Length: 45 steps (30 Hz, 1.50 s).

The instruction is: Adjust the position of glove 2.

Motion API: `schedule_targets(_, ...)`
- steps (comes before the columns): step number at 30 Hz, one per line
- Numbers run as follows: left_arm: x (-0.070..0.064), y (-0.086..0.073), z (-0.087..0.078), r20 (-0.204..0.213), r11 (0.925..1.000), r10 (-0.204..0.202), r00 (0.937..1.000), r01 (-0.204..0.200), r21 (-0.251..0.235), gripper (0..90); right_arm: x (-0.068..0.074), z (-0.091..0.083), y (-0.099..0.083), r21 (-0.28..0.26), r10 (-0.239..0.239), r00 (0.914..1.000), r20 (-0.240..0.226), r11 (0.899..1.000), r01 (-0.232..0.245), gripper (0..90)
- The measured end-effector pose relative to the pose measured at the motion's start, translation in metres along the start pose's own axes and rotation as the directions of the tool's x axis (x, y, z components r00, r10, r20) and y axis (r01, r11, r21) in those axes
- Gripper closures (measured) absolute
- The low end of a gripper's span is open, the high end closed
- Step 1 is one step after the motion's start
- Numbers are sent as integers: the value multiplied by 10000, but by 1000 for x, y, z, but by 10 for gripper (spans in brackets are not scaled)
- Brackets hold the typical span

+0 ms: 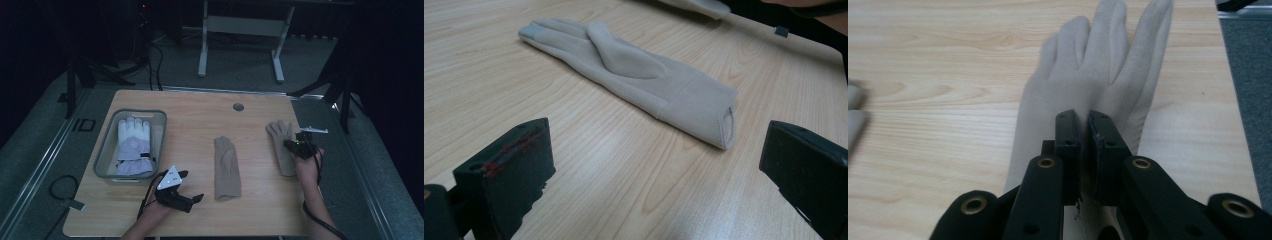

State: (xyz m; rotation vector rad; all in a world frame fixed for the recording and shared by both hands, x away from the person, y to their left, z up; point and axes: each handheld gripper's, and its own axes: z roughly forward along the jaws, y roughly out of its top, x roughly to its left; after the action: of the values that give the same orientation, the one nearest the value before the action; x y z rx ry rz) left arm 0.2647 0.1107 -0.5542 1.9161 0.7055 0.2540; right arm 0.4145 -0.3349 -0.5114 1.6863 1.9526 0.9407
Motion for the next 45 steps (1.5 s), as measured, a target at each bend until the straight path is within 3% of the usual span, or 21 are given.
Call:
schedule_targets(7, 0, 2, -3, -116, 10000, 41, 9999, -42, -83, 9, 15, -36, -8, -340, 475, 9981, 395, 9984, -462, 842)
schedule_targets(9, 0, 1, -3, -94, 10000, 22, 10000, -23, -93, 10, 17, -42, -12, -411, 720, 9966, 403, 9967, -704, 842)
schedule_targets(14, 0, 2, -3, -72, 9999, 116, 9999, -117, -124, 9, 26, -49, -25, -315, 740, 9956, 572, 9969, -722, 840)
schedule_targets(31, 0, 0, -1, -10, 9999, 166, 9999, -166, 11, 9, 26, -12, -59, 480, 760, 9956, 552, 9957, -786, 804)
schedule_targets(34, -1, 1, -1, 16, 9998, 198, 9998, -198, 44, 10, 25, -13, -58, 507, 684, 9965, 473, 9962, -707, 766)
schedule_targets(36, -2, 1, -1, 30, 9997, 230, 9997, -230, 54, 10, 23, -16, -56, 428, 634, 9979, 162, 9970, -640, 688)
schedule_targets(38, -2, 1, -1, 50, 9998, 218, 9998, -218, 34, 9, 20, -22, -53, 277, 316, 9993, 195, 9991, -321, 676)
schedule_targets(41, -1, 1, -1, 56, 9998, 191, 9998, -191, 38, 9, 12, -31, -48, 157, -247, 9986, -463, 9996, 255, 654)
schedule_targets(45, -2, 1, -1, 93, 9998, 212, 9997, -213, 28, 10, 5, -36, -46, 98, -1607, 9819, -1006, 9867, 1625, 613)
